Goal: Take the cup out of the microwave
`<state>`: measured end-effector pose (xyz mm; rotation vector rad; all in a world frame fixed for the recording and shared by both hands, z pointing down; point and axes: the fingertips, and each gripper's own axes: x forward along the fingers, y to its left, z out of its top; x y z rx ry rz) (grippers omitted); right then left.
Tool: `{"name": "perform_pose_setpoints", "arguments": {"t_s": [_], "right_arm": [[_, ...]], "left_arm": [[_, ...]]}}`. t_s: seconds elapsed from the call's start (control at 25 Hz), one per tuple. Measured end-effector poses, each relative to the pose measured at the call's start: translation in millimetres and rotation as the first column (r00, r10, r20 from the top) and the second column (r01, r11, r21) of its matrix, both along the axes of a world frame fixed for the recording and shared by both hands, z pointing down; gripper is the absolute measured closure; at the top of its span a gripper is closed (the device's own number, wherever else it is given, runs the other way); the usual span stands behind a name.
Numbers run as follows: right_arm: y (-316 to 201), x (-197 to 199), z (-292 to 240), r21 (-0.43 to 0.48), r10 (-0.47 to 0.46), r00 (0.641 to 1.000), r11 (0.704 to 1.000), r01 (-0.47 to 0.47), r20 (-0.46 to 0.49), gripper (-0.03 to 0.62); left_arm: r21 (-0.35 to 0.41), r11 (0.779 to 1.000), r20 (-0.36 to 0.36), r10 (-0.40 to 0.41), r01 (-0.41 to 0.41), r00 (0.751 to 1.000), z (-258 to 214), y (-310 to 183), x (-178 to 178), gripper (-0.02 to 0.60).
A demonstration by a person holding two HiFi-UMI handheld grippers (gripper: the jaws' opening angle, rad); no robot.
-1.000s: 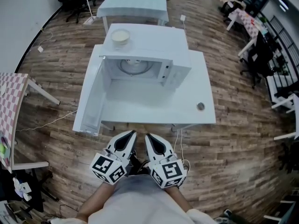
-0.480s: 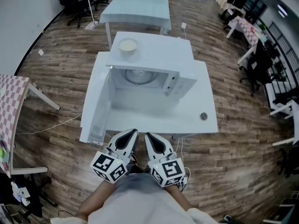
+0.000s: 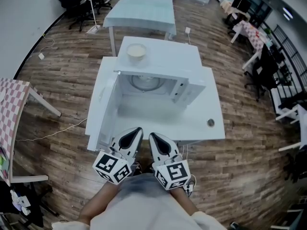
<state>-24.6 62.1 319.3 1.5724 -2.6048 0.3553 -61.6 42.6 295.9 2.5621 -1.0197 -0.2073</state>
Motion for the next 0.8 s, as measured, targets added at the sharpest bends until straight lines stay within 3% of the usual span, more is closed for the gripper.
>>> {"name": "perform_pose_setpoints", "arguments": {"t_s": [0.36,0.8], "right_arm": [[-14,-2,0,-0.003,-0.002,1.000,1.000,0.002,-0.010,0.571],[-60,1,11,-0.013,-0.029,1.000,0.999,0.029,0.002,0.571]], "left_arm": [[0.011,1.000,0.010,-0.014,0.014,1.000,0,-13,2,0.574],[-0.034,0.999,0.017,-0.034,0.035,0.999,16,-55,12,0.574]]}}
